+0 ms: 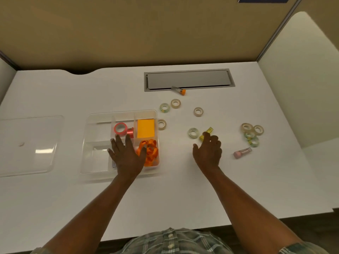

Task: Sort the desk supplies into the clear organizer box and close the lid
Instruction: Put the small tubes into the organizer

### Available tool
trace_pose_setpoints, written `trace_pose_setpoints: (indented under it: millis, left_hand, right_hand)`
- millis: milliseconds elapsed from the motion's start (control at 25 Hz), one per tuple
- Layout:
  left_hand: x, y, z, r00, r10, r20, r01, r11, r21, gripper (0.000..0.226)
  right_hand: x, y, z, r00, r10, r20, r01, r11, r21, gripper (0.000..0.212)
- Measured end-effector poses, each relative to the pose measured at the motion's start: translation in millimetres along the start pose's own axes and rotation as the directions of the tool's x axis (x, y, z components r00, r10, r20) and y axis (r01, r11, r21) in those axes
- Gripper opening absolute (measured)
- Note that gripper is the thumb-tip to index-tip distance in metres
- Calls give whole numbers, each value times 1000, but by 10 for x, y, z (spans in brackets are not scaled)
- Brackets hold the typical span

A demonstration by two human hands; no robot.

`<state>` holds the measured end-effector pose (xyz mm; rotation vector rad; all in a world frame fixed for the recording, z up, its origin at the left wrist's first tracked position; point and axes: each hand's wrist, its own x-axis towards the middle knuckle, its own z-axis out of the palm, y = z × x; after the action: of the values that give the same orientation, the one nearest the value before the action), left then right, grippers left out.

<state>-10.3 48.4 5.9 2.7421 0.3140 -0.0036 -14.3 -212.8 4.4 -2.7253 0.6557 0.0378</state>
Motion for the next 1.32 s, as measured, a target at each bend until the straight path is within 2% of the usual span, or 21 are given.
trace_pose_setpoints:
  millis: [80,200,280,400,480,560,720,840,880,920,960,1000,1040,1080,1120,1160,1240,1320]
  left_hand:
    - [-66,316,66,996,84,18,-84,996,-34,81]
    - [-214,719,192,955,297,17,-293,949,-118,76]
    - [-316,919,274,890,454,32,-444,882,-160,73]
    - [-435,1166,402,752,641,150,-628,767,-131,75]
    - [-506,1322,480,665,706,243,-711,698,-85,79]
    - [-546,1476,532,617,730,295,-749,659,-65,77]
    - [-532,1719,549,630,757,172,-749,651,-122,55]
    - [-548,1868,539,639,756,144,-731,654,-194,41]
    - [-559,1907,535,661,735,151,-700,676,-231,31]
    - [-566,1934,527,694,700,170,-651,710,-269,19]
    - [-570,1949,524,726,658,198,-594,746,-301,9]
    - [-575,1949,523,753,618,225,-540,776,-326,5]
    - [-581,1938,525,774,584,247,-495,800,-340,7]
    - [-588,1912,528,787,556,269,-460,818,-347,10]
    - [-591,1885,531,798,531,286,-428,833,-351,11]
    - [-591,1853,527,808,506,301,-398,846,-355,12]
    - [-582,1791,516,825,459,328,-332,866,-374,12]
    - [-568,1735,497,838,420,349,-265,872,-412,11]
  right_hand:
    - [44,279,-51,995,65,73,-61,997,-58,60]
    - [71,525,-29,979,87,185,-88,996,-4,53]
    - [103,603,-27,975,56,214,-66,997,42,42]
    - [164,637,-130,953,-28,303,-54,964,259,36]
    - [166,634,-248,909,-145,392,-28,915,403,29]
    - [158,657,-371,854,-227,468,-59,852,520,22]
    - [173,791,-589,801,-241,547,-215,737,640,34]
    - [256,969,-687,762,-268,590,-290,673,681,33]
    - [282,1043,-699,774,-260,577,-314,634,707,32]
    - [296,1124,-721,818,-223,531,-306,612,729,31]
    - [324,1237,-727,892,-162,423,-218,664,715,31]
    - [366,1377,-722,954,-133,269,-63,788,613,31]
    - [407,1525,-700,977,-167,131,105,917,384,35]
    - [428,1650,-673,970,-231,78,221,968,121,42]
    - [440,1757,-634,956,-282,80,287,955,-72,47]
    - [438,1840,-580,943,-321,84,331,928,-171,51]
    - [407,1965,-467,924,-378,64,382,897,-221,51]
    - [383,2019,-413,924,-381,19,375,899,-226,35]
